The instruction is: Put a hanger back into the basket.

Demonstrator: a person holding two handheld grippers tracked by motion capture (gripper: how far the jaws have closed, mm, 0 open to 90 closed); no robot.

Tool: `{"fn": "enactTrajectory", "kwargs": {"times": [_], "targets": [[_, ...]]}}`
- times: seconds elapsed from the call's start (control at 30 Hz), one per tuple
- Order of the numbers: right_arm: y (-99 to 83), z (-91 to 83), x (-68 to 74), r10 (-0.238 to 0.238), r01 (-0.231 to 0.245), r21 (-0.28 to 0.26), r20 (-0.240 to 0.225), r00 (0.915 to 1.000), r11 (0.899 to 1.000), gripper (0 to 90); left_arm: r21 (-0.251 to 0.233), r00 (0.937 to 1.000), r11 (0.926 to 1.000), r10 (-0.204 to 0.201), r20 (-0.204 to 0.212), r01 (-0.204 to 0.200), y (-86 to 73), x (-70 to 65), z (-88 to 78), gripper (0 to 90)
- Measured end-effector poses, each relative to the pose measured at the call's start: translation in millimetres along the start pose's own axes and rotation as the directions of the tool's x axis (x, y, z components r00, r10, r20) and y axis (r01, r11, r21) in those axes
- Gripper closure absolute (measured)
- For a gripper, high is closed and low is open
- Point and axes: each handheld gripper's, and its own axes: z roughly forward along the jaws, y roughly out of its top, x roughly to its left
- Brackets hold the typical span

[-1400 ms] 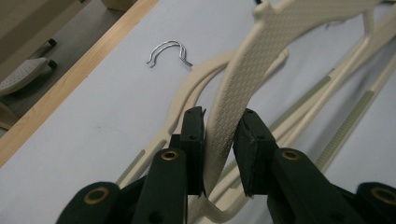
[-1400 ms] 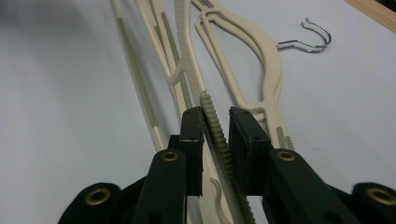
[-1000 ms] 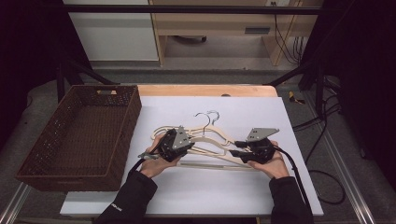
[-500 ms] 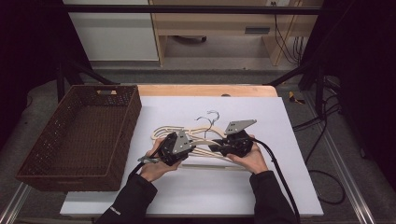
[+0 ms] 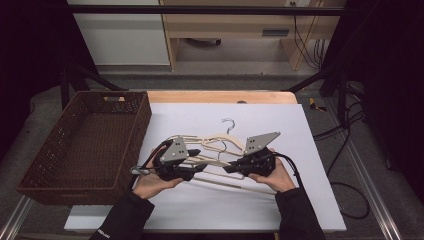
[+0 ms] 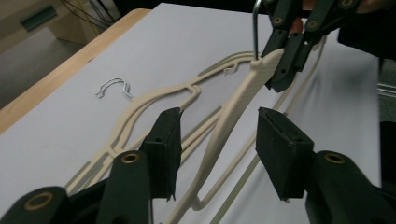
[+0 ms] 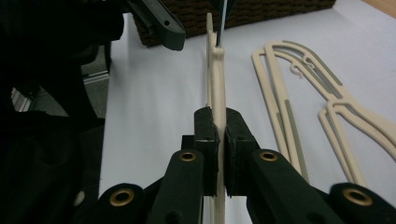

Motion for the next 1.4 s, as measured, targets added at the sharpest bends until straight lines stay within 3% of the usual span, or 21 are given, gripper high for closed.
{"fn": "enactTrajectory", "kwargs": {"times": [0.1,0.4,0.43,0.57,0.67,0.73,0.77,0.8,0.87,0.9,0.97,1.0,1.13,1.17,1.27,1.4], "targets": [[4.8,-2.0,5.8,-0.016,0.016,0.003,-0.025,0.9995,1.0,86.3,0.033,0.9986,0.9993,0.016,0.051,-0.018,5.4,-4.9,-2.2,57.2],[13.2,-3.3,15.9,-0.056,0.056,0.006,-0.061,0.9966,0.998,86.3,0.118,0.9958,0.9909,0.058,0.07,-0.066,5.2,-9.5,3.6,72.9],[13.4,-2.9,16.0,-0.06,0.061,0.013,-0.062,0.9963,0.998,86.3,0.137,0.994,0.9867,0.078,0.076,-0.088,5.3,-9.1,3.3,73.8],[13.1,-0.9,16.5,-0.063,0.065,0.03,-0.068,0.9957,0.997,85.8,0.163,0.9918,0.9809,0.093,0.088,-0.106,4.5,-10.7,3.8,76.4],[13.4,-0.6,18.5,-0.08,0.081,0.022,-0.015,0.9967,0.997,80.8,0.165,0.9905,0.9814,0.08,0.112,-0.098,4.1,-11.6,2.1,80.2],[14.5,-1.4,19.3,-0.087,0.087,0.015,0.019,0.996,0.996,76.7,0.141,0.9918,0.988,0.045,0.12,-0.062,4.0,-14.0,-0.1,82.0],[15.1,-1.9,20.3,-0.09,0.09,0.011,0.038,0.9952,0.996,74.1,0.148,0.9912,0.9862,0.056,0.12,-0.074,4.5,-14.1,-1.4,83.3],[15.5,-2.1,20.8,-0.09,0.09,0.008,0.05,0.9947,0.996,71.4,0.152,0.9913,0.9854,0.06,0.117,-0.078,4.9,-15.2,-2.6,84.1],[16.5,-2.5,21.8,-0.088,0.089,-0.004,0.105,0.9906,0.996,64.4,0.13,0.9929,0.9906,0.026,0.116,-0.042,5.2,-18.6,-3.5,86.1],[16.6,-2.8,22.1,-0.092,0.094,-0.01,0.121,0.9884,0.996,63.3,0.142,0.9938,0.9883,0.042,0.103,-0.056,6.0,-19.0,-5.1,86.3],[16.6,-3.0,22.7,-0.086,0.09,-0.026,0.14,0.9864,0.996,57.4,0.119,0.9953,0.9929,-0.003,0.096,-0.008,6.5,-20.9,-7.3,86.3],[16.1,-4.4,23.4,-0.087,0.094,-0.041,0.157,0.9837,0.995,53.9,0.12,0.996,0.9927,-0.007,0.089,-0.003,6.6,-20.2,-9.4,86.4],[13.1,-22.6,27.5,-0.059,0.1,-0.158,0.244,0.9679,0.982,38.6,0.09,0.9969,0.9943,-0.062,0.048,0.058,5.9,-16.8,-18.1,86.4],[12.2,-26.6,28.4,-0.049,0.096,-0.172,0.257,0.9651,0.98,36.0,0.079,0.9972,0.9946,-0.07,0.028,0.067,6.2,-16.0,-21.2,86.4],[5.9,-40.7,32.5,-0.004,0.073,-0.201,0.324,0.9459,0.977,28.3,0.046,0.9947,0.9936,-0.103,-0.01,0.103,10.2,-10.7,-34.0,86.4],[-8.6,-55.5,36.1,0.06,0.036,-0.241,0.38,0.9232,0.97,22.8,0.029,0.9931,0.9935,-0.109,-0.043,0.11,19.3,-1.0,-53.3,86.4]]}}
